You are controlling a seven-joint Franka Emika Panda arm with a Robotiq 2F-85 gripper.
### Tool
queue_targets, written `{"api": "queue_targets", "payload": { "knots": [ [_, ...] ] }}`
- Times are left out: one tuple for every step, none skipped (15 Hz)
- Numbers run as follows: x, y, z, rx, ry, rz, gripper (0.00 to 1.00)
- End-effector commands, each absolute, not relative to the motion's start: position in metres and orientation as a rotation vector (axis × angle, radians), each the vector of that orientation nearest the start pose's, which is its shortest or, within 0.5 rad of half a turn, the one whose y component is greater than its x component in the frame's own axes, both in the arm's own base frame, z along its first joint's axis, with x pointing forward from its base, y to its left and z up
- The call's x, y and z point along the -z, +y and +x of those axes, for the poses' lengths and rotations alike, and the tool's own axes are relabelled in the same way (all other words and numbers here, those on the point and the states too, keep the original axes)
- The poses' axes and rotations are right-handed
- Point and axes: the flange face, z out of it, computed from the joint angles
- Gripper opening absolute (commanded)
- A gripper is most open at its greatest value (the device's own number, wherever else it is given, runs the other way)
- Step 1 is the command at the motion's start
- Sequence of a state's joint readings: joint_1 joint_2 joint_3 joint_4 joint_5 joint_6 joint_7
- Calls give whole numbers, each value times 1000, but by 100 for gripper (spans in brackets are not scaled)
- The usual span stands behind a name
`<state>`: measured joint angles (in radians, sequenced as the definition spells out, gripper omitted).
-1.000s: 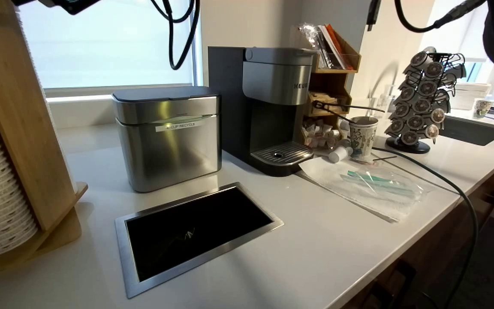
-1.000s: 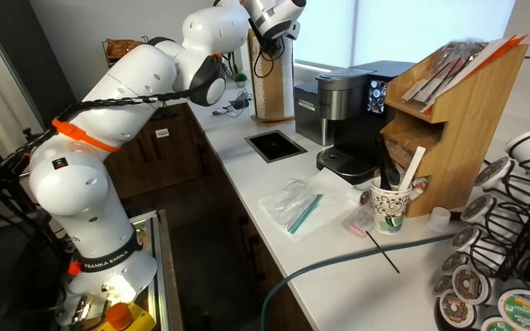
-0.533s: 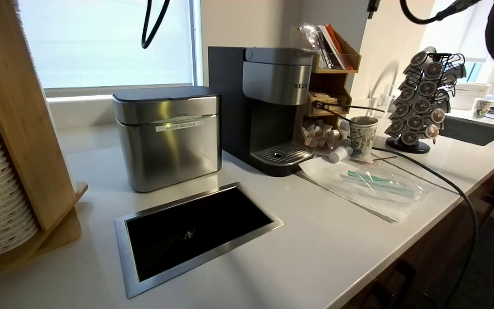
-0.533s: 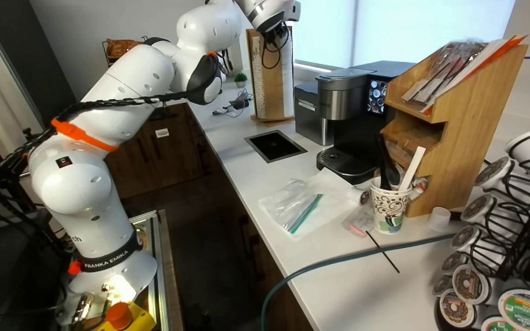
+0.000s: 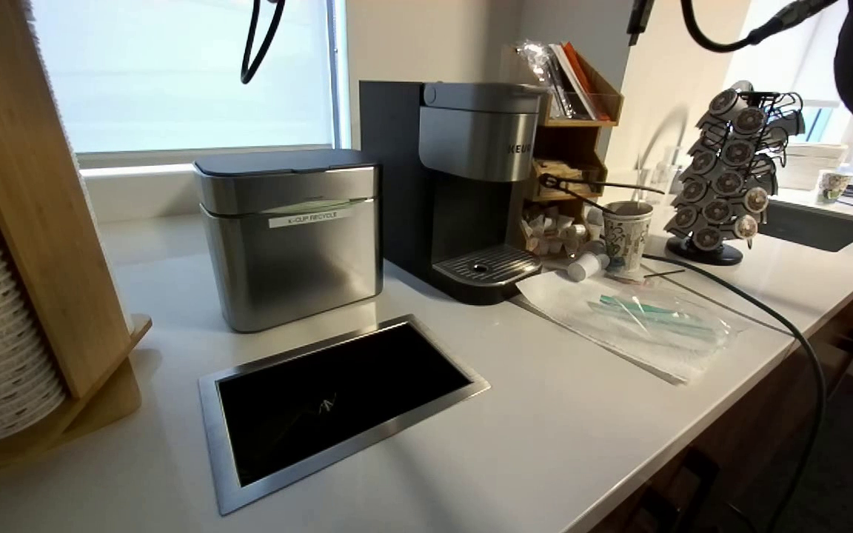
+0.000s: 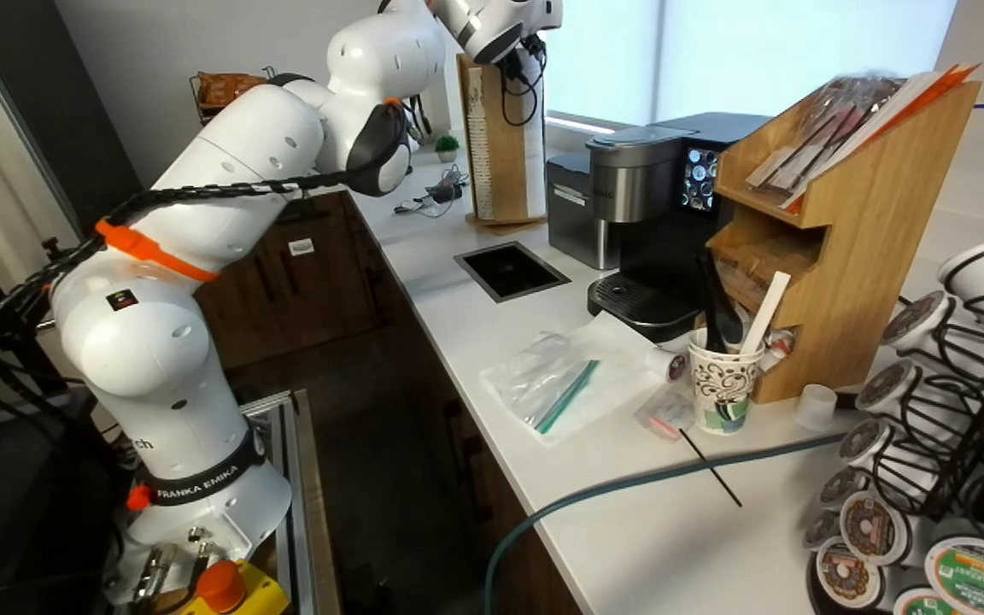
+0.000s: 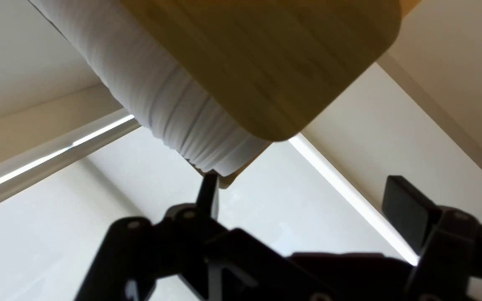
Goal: Remove one white lid from the wooden stand on the left.
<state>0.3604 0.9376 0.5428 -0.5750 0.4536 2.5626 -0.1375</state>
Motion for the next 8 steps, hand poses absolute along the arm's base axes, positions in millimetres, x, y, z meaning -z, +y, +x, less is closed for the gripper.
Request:
{"api": "queue_targets", "payload": {
  "knots": [
    [-594,419,699,861,-368,-1893,100],
    [-590,420,700,860,-386,-1892,100],
    [-588,421,700,871,-402,-1892,100],
    [-585,422,701,883,-420,-1889,100],
    [-582,422,701,884,-438,-1887,100],
    [-579,423,702,883,-453,-1886,100],
    [-576,424,701,865,-472,-1885,100],
    [-572,426,701,826,-488,-1890,100]
  ]
}}
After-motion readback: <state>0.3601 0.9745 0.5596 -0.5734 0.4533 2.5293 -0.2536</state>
